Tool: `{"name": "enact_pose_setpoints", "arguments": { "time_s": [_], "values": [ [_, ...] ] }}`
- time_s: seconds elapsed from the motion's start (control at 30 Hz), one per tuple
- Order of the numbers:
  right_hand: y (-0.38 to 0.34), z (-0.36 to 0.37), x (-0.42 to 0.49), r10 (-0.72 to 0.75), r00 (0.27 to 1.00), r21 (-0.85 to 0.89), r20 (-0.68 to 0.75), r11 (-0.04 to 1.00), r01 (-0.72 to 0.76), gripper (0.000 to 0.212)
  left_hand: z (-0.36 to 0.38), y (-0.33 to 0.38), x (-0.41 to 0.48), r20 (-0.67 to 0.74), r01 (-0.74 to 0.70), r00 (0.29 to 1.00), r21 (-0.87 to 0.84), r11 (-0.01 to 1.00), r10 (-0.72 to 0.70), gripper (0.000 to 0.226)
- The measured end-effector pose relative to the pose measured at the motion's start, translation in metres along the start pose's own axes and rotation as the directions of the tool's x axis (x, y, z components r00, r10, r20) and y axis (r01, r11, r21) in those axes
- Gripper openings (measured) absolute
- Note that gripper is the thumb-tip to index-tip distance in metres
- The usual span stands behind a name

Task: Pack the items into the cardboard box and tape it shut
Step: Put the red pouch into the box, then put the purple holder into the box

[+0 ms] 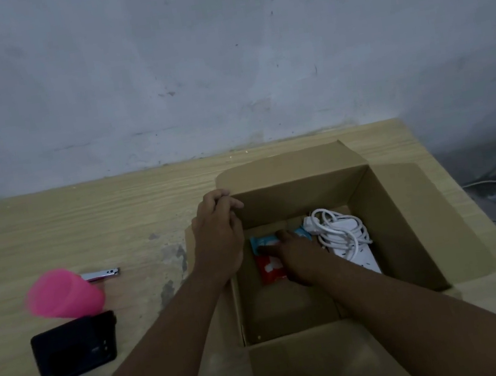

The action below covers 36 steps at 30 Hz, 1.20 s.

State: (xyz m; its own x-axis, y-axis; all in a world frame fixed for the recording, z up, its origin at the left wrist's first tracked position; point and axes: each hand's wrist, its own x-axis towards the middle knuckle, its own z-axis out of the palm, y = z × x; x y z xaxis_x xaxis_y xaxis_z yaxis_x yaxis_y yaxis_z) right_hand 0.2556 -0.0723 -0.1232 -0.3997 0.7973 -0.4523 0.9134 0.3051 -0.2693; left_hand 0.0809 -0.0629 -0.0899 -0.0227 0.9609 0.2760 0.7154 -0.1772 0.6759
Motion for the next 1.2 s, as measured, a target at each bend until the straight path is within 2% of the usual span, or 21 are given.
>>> {"name": "enact_pose_setpoints", "arguments": {
  "time_s": [0.1, 0.17, 0.2, 0.3, 0.33, 0.4, 0.47, 0.53, 0.6, 0.7, 0.77, 0.83, 0.93, 1.07, 1.13, 1.2],
  "values": [
    [-0.001, -0.003, 0.000, 0.053, 0.998, 0.191, -0.040, 0.981, -0.045, 0.060, -0.002, 0.001, -0.002, -0.022, -0.010, 1.000, -0.076, 0.997, 0.008, 0.023],
    [-0.008, -0.010, -0.001, 0.095, 0.980, 0.317, -0.175, 0.948, -0.035, 0.049, -0.005, 0.004, -0.006, -0.070, 0.012, 0.997, -0.144, 0.989, -0.023, 0.024],
    [-0.015, -0.015, -0.003, 0.127, 0.952, 0.356, -0.278, 0.934, -0.021, 0.043, -0.006, 0.004, -0.010, -0.099, 0.035, 0.994, -0.172, 0.985, -0.053, 0.022],
    [-0.048, -0.026, -0.008, 0.193, 0.786, 0.462, -0.587, 0.877, 0.129, 0.030, -0.013, -0.002, -0.024, -0.170, 0.119, 0.973, -0.206, 0.971, -0.156, 0.026],
    [-0.063, -0.030, -0.009, 0.198, 0.754, 0.496, -0.626, 0.848, 0.189, 0.030, -0.017, -0.008, -0.031, -0.173, 0.141, 0.968, -0.222, 0.965, -0.181, 0.028],
    [-0.089, -0.032, -0.011, 0.180, 0.737, 0.522, -0.652, 0.811, 0.264, 0.032, -0.025, -0.022, -0.046, -0.168, 0.143, 0.968, -0.240, 0.960, -0.187, 0.021],
    [-0.111, -0.031, -0.009, 0.091, 0.754, 0.425, -0.650, 0.866, 0.263, 0.036, -0.034, -0.038, -0.063, -0.151, 0.150, 0.971, -0.223, 0.963, -0.186, 0.024],
    [-0.129, -0.028, -0.006, -0.058, 0.790, 0.203, -0.611, 0.952, 0.228, 0.038, -0.047, -0.055, -0.077, -0.109, 0.208, 0.966, -0.217, 0.954, -0.235, 0.023],
    [-0.143, -0.023, 0.000, -0.179, 0.834, -0.016, -0.523, 0.980, 0.200, 0.042, -0.060, -0.072, -0.091, -0.086, 0.235, 0.963, -0.181, 0.955, -0.254, 0.020],
    [-0.156, -0.015, 0.007, -0.258, 0.872, -0.271, -0.416, 0.951, 0.152, 0.040, -0.084, -0.097, -0.111, -0.094, 0.195, 0.976, -0.037, 0.980, -0.198, 0.014],
    [-0.155, -0.010, 0.010, -0.273, 0.888, -0.368, -0.371, 0.921, 0.129, 0.033, -0.100, -0.110, -0.125, -0.088, 0.203, 0.977, 0.098, 0.974, -0.194, 0.012],
    [-0.154, -0.006, 0.013, -0.288, 0.891, -0.431, -0.352, 0.894, 0.119, 0.025, -0.119, -0.123, -0.139, -0.111, 0.230, 0.972, 0.250, 0.941, -0.208, 0.010],
    [-0.153, -0.004, 0.016, -0.298, 0.890, -0.497, -0.345, 0.863, 0.096, 0.020, -0.145, -0.138, -0.161, -0.167, 0.305, 0.952, 0.424, 0.853, -0.258, 0.021],
    [-0.155, -0.003, 0.016, -0.324, 0.876, -0.529, -0.357, 0.843, 0.097, 0.020, -0.167, -0.155, -0.192, -0.252, 0.514, 0.850, 0.589, 0.624, -0.462, 0.037],
    [-0.157, -0.003, 0.016, -0.322, 0.874, -0.534, -0.363, 0.841, 0.088, 0.021, -0.175, -0.158, -0.202, -0.204, 0.618, 0.733, 0.599, 0.509, -0.649, 0.049],
    [-0.157, -0.003, 0.015, -0.320, 0.873, -0.552, -0.367, 0.831, 0.072, 0.023, -0.177, -0.162, -0.208, -0.113, 0.695, 0.615, 0.545, 0.469, -0.780, 0.055]
  ]
}}
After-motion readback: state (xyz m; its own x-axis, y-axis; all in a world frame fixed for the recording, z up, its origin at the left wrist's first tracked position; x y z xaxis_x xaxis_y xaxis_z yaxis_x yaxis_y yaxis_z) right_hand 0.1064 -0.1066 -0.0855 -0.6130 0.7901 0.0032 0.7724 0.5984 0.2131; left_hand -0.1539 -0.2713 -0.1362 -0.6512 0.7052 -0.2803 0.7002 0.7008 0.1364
